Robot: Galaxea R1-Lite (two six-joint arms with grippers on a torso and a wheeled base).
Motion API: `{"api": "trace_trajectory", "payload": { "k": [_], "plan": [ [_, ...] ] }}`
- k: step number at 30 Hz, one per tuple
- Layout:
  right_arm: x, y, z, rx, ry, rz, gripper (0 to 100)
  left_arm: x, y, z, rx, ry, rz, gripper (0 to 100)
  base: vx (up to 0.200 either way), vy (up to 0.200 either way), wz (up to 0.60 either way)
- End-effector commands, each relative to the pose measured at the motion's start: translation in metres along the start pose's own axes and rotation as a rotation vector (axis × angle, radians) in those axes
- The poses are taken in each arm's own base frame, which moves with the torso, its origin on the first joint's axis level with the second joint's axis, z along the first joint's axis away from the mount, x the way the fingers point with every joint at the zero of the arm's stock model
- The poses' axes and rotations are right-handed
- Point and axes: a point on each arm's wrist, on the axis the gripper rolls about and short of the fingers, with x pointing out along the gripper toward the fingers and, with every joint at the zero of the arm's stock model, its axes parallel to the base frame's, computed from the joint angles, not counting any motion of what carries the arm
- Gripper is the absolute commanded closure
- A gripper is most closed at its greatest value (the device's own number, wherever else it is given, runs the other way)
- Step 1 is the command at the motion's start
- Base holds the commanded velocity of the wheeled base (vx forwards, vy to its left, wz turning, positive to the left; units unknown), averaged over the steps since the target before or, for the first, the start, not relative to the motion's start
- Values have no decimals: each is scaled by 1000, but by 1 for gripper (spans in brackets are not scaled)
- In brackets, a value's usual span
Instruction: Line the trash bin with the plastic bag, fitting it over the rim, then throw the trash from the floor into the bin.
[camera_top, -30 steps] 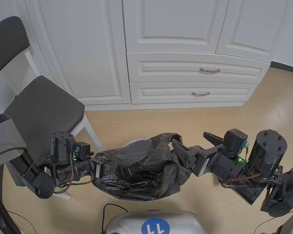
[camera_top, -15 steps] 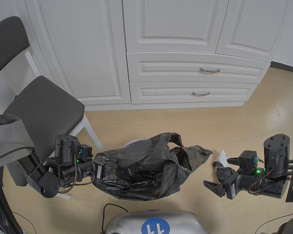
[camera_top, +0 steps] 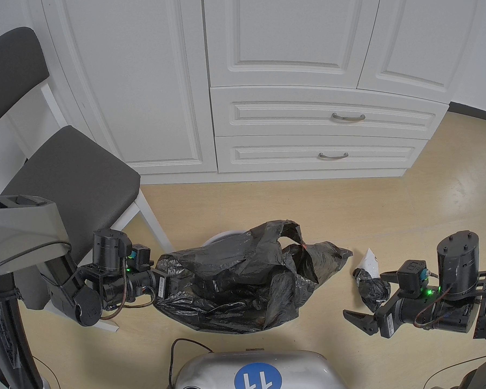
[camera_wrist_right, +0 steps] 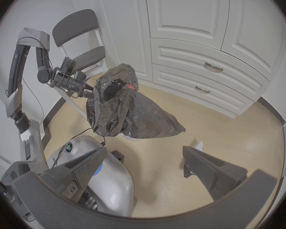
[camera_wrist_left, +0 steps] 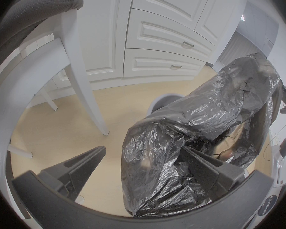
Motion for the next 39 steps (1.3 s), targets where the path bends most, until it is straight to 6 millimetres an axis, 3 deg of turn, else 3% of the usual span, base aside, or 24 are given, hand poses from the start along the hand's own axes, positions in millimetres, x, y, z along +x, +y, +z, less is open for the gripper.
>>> {"api": "trace_trajectory", "payload": {
  "k": [1,22,37,38,39],
  "plan": [
    [8,3,-3,-6,36,10,0,4,3,-11,-10,33,3,0,0,0,0],
    [52,24,-5,57,-64,-17,0,-9,-3,-3,-4,-1,-34,0,0,0,0],
    [61,27,-7,68,-71,-26,0,16,-2,-20,-3,-30,-38,0,0,0,0],
    [61,27,-6,69,-75,-30,0,17,-3,-21,0,-41,-39,100,0,0,0],
    [61,27,-6,69,-75,-30,0,17,-3,-21,0,-41,-39,100,0,0,0]
  ]
}}
